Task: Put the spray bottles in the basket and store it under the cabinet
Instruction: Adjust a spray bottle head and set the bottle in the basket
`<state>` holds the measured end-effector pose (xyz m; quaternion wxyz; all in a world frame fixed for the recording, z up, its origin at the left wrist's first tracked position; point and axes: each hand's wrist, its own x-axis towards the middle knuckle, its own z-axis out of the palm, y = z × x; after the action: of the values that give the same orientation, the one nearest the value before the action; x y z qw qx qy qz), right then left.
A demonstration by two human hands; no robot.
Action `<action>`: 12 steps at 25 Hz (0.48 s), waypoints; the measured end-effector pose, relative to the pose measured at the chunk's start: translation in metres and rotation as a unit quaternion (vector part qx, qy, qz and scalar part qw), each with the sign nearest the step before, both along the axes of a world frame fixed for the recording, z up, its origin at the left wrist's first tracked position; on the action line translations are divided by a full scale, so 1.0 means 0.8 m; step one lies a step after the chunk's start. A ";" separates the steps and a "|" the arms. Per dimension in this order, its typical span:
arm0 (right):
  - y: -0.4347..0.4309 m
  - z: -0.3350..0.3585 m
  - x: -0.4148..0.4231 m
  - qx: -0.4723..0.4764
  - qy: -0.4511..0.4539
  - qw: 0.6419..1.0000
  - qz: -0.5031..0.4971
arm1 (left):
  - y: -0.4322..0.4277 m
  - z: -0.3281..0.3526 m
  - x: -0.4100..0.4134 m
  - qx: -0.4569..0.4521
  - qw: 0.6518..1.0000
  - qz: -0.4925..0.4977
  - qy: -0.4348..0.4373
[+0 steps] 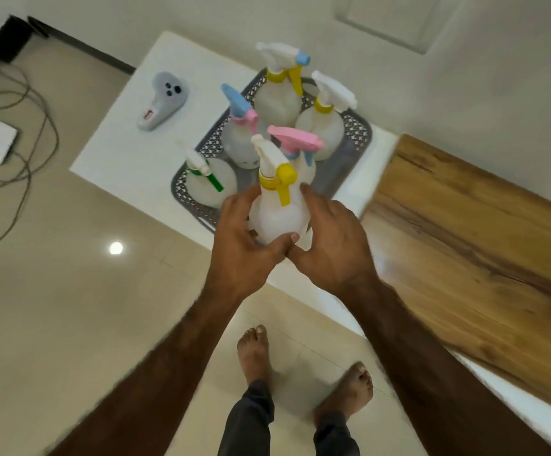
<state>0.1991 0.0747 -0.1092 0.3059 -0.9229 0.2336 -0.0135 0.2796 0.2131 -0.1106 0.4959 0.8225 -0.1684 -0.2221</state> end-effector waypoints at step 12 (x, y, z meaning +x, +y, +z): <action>0.023 -0.043 0.074 -0.093 0.158 0.982 0.051 | 0.007 -0.045 0.054 0.185 0.979 -0.078 -0.020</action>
<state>0.2580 0.0928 -0.1434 0.1786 -0.9484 0.2293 0.1270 0.3225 0.2190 -0.1469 0.3125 0.8889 -0.1978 -0.2704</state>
